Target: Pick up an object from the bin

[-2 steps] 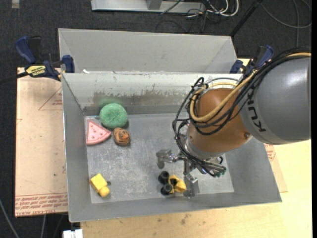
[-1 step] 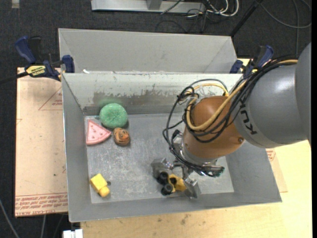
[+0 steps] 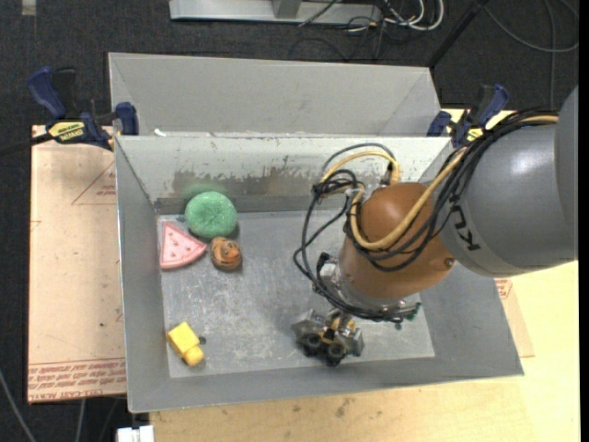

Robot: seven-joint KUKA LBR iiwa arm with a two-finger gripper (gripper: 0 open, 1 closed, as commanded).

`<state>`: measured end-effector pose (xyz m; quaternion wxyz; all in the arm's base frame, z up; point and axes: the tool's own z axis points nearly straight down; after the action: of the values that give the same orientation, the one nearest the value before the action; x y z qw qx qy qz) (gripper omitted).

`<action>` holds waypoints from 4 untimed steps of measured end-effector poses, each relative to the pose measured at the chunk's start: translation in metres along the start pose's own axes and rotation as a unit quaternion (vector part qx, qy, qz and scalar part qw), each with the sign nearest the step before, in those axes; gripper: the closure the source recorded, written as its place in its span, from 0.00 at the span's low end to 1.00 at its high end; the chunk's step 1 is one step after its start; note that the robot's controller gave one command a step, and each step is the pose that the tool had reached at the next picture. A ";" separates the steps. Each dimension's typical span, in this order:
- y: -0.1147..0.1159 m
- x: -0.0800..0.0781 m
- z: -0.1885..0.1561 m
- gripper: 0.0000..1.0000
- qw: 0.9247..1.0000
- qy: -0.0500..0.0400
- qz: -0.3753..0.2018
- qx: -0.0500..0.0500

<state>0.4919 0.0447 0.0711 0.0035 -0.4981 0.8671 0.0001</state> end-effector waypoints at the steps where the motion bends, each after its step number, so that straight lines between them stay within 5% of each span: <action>1: 0.000 0.000 0.000 1.00 1.000 0.000 0.000 0.000; 4: 0.000 -0.001 -0.006 1.00 1.000 0.001 0.001 -0.001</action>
Offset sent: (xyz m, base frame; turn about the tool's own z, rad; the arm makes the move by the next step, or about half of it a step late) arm 0.0000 -0.0001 0.0089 0.0000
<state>0.4922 0.0454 0.0773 0.0023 -0.4969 0.8678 0.0004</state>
